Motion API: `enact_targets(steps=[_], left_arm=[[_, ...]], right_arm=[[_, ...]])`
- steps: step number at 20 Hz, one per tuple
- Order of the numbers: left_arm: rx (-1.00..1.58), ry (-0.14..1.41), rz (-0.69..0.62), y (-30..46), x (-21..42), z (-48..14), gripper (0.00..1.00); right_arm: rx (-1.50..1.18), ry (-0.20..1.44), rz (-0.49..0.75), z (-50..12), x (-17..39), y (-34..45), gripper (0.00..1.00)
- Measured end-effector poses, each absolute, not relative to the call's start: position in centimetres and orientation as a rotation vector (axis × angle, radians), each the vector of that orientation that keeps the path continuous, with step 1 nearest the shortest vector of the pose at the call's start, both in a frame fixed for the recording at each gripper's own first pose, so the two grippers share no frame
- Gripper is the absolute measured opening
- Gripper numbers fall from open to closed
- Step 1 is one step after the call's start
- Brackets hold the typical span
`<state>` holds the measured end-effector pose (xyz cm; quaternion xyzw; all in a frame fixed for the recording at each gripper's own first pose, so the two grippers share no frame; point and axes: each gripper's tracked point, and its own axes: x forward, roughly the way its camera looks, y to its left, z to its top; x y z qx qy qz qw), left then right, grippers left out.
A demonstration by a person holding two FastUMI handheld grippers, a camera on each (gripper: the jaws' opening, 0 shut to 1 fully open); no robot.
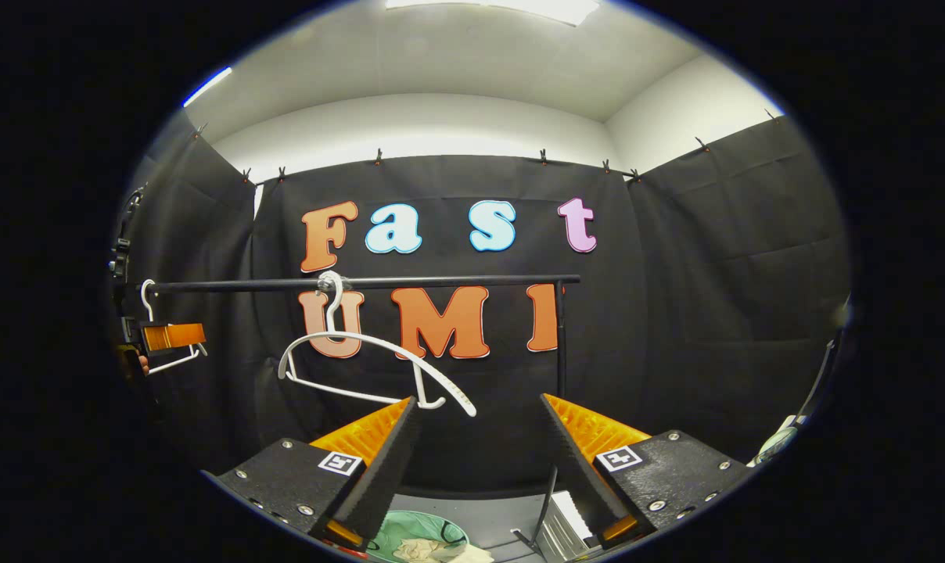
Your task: Grasp the clothes on the hanger with both hands and then place them into the laundry hamper below.
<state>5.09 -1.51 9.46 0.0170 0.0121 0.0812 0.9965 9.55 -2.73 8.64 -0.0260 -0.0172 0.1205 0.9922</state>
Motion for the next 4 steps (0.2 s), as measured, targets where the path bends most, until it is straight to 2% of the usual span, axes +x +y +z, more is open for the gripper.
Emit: enact_targets(steps=[4], left_arm=[[0.029, 0.021, 0.173, -1.87, 5.19, 9.42, 0.97]], right_arm=[[-0.055, -0.025, 0.25, 8.52, 9.9, -3.31, 0.93]])
